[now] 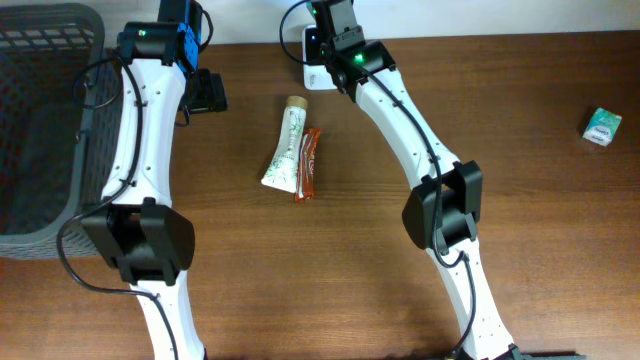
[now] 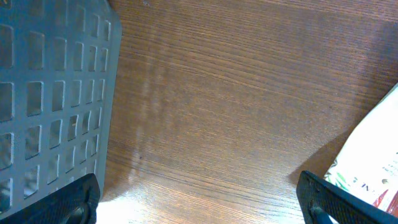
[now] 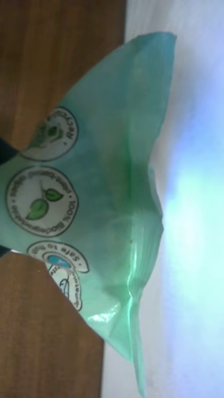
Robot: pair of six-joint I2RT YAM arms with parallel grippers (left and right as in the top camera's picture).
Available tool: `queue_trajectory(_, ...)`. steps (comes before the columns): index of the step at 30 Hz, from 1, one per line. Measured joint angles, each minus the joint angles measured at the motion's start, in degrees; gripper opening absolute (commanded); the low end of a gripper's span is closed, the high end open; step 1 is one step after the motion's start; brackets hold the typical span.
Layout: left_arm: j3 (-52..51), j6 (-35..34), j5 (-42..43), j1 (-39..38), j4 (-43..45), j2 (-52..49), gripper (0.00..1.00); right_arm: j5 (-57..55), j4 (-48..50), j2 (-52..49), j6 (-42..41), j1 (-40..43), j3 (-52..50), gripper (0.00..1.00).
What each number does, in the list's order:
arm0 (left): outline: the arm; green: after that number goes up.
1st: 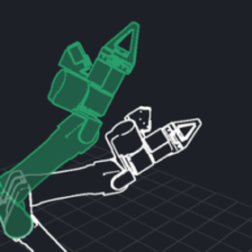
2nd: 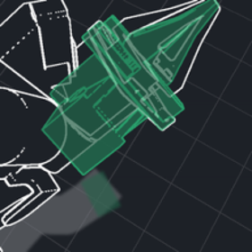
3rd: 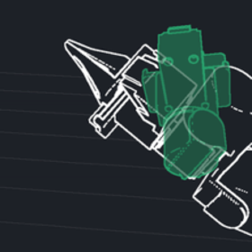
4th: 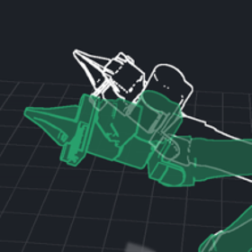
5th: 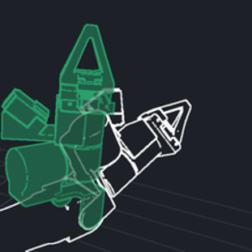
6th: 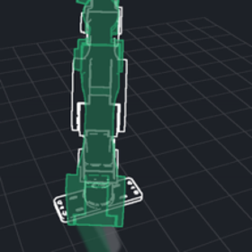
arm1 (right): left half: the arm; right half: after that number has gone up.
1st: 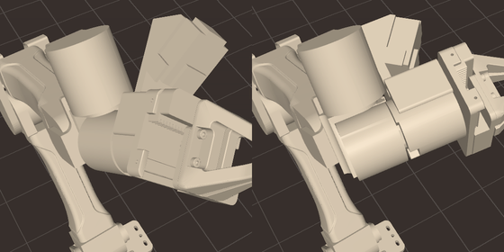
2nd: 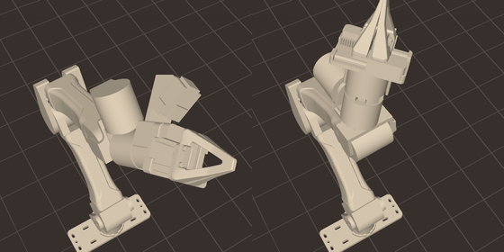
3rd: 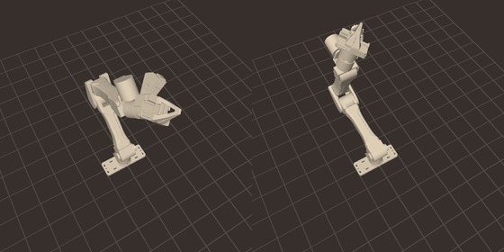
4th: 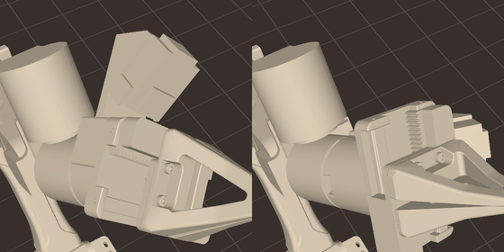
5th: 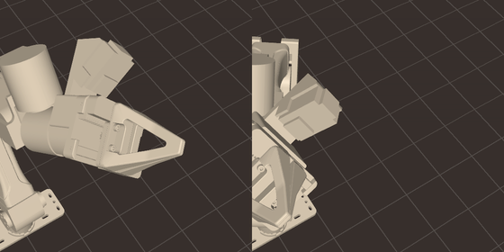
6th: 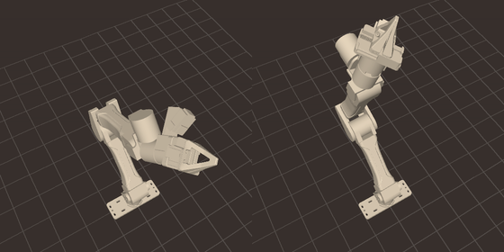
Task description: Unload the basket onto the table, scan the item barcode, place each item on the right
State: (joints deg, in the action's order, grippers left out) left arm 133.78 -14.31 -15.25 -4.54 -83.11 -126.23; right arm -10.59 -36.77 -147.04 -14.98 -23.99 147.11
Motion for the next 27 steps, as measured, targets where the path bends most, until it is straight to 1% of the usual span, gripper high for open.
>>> queue_trajectory(6,0.0,0.0,0.0,0.0,0.0,0.0,0.99,-0.1,0.0,-1.6,0.0,2.4,-0.1,0.04)
queue_trajectory(8,0.0,0.0,0.0,0.0,0.0,0.0,0.99,-0.6,-1.8,-1.6,-0.4,3.9,-0.1,0.06)
queue_trajectory(10,0.0,0.0,0.0,0.0,0.0,0.0,0.99,-3.8,-7.6,-1.6,-2.9,8.1,-0.1,0.06)
queue_trajectory(12,0.0,0.0,0.0,0.0,-0.1,0.0,0.99,-5.2,-12.8,-1.4,-3.5,11.7,-0.1,0.05)
queue_trajectory(14,0.0,0.0,0.0,0.0,0.0,0.0,0.99,-8.8,-22.3,-1.1,-4.2,19.5,-0.1,0.04)
queue_trajectory(16,0.0,0.0,0.0,0.0,0.0,0.0,0.99,-11.1,-28.3,-1.0,-4.3,26.9,-0.1,0.04)
queue_trajectory(17,0.0,0.0,0.0,0.0,0.0,0.0,0.99,-11.6,-29.6,-1.0,-4.3,29.6,-0.1,0.04)
queue_trajectory(18,0.0,0.0,0.0,0.0,0.0,0.0,0.99,-12.5,-30.9,-1.0,-4.3,34.1,-0.1,0.09)
queue_trajectory(19,0.0,0.0,0.0,0.0,0.0,0.0,0.99,-12.6,-31.0,-1.0,-4.3,36.1,-0.1,0.26)
queue_trajectory(20,0.0,0.0,0.0,0.0,0.0,0.0,0.99,-12.7,-31.1,-1.0,-4.5,38.2,-0.1,0.6)
queue_trajectory(21,0.0,0.0,0.0,0.0,0.0,0.0,0.99,-12.5,-31.0,-1.0,-4.5,40.3,-0.1,0.78)
queue_trajectory(23,0.0,0.0,0.0,0.0,0.0,0.0,0.99,-10.3,-30.9,-1.0,-4.5,44.6,-0.1,0.96)
queue_trajectory(24,0.0,0.0,0.0,0.0,0.0,0.0,0.99,-8.8,-30.9,-1.0,-4.3,45.8,-0.1,1.0)
queue_trajectory(27,0.0,0.0,0.0,0.0,0.0,0.0,0.99,-1.9,-31.3,-0.9,-4.5,48.6,-0.9,0.99)
